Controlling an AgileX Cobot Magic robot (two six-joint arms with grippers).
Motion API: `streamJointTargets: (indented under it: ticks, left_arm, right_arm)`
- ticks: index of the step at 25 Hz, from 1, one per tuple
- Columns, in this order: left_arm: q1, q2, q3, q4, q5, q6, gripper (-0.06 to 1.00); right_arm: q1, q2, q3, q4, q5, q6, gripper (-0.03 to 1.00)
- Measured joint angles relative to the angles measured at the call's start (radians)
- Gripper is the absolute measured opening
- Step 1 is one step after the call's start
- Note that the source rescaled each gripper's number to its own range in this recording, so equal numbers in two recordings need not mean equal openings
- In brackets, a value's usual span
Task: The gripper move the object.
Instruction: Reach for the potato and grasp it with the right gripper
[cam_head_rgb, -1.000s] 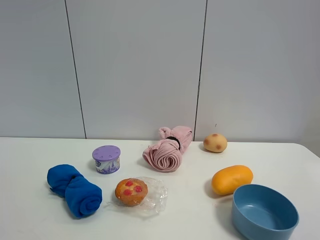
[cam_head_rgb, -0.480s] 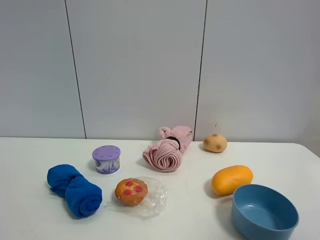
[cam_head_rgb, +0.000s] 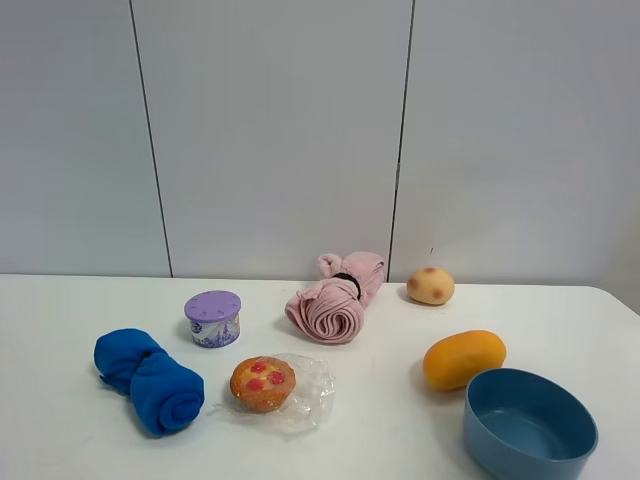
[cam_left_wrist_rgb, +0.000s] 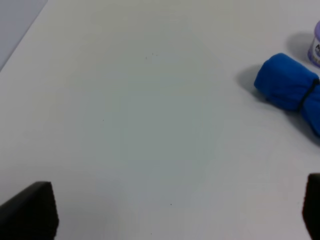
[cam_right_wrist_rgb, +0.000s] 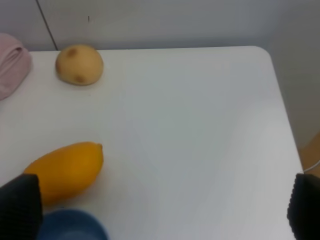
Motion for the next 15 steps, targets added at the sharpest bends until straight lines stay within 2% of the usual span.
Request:
streamJointTargets:
  ticks: [8, 15]
  left_arm:
    - [0.0, 0.0, 0.0, 0.0, 0.0, 0.0, 1.0]
    - [0.0, 0.0, 0.0, 0.0, 0.0, 0.0, 1.0]
  right_arm:
    - [0.0, 0.424, 0.0, 0.0, -0.388, -0.041, 0.99]
    - [0.009, 0.648, -0.001, -0.012, -0.68, -0.133, 0.99]
